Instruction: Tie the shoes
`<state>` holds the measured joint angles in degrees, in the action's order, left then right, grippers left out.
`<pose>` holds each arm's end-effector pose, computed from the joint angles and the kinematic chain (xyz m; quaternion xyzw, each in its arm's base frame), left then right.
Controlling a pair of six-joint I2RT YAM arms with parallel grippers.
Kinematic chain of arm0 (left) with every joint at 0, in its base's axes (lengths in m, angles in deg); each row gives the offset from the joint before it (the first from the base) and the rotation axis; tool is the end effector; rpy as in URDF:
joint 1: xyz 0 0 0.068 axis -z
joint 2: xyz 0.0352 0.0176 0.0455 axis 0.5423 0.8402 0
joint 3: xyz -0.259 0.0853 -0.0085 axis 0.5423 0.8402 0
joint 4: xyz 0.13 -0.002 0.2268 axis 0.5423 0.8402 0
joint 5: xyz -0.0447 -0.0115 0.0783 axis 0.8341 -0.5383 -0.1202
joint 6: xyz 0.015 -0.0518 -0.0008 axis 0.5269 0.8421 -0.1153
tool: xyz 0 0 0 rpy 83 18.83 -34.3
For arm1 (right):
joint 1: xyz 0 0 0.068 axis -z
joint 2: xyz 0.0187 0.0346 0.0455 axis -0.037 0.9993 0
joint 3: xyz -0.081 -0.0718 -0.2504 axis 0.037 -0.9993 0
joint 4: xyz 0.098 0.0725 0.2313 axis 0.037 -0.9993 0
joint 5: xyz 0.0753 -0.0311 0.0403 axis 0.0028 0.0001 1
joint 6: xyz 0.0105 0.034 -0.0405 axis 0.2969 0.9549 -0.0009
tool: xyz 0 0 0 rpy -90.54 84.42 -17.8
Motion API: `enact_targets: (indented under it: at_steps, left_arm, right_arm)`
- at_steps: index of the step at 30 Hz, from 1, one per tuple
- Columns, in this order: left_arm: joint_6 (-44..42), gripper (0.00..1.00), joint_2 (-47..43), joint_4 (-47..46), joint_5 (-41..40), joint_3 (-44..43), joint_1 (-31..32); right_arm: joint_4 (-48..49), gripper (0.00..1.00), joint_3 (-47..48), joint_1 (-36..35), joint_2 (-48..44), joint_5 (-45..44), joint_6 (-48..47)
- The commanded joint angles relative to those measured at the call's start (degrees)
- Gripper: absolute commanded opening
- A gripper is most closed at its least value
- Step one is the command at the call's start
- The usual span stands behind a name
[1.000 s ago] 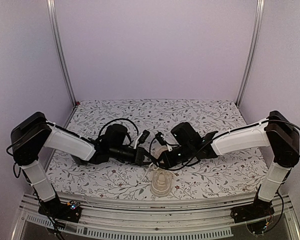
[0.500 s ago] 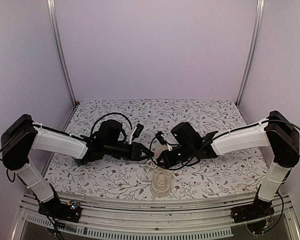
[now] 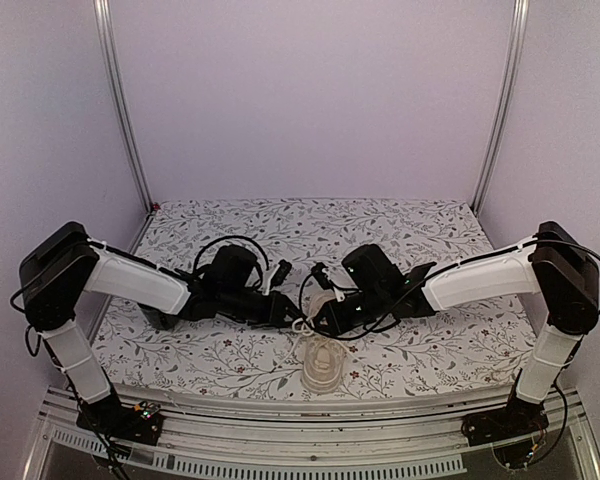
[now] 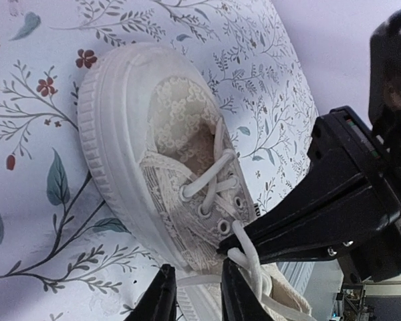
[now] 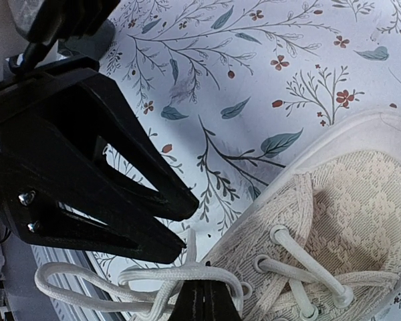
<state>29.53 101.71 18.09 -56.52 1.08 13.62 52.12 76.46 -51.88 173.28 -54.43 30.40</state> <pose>0.2264 -0.2616 0.1510 0.1394 0.8683 -0.4471 0.1633 0.2083 0.3037 0.1683 -0.2837 0.8707 0.3414 0.2115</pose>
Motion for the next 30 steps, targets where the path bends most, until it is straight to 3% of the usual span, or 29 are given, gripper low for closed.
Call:
enact_targets:
  at_steps: [1,30]
  left_arm:
    - [0.56,0.24,1.75,-3.32,3.87,-1.30,-0.70]
    - [5.10,0.30,4.67,-13.29,9.32,-0.71,-0.24]
  right_arm:
    - [1.48,0.02,-0.81,-0.23,-0.64,-0.68,0.27]
    - [1.66,0.02,-1.09,-0.23,-0.59,-0.45,0.16]
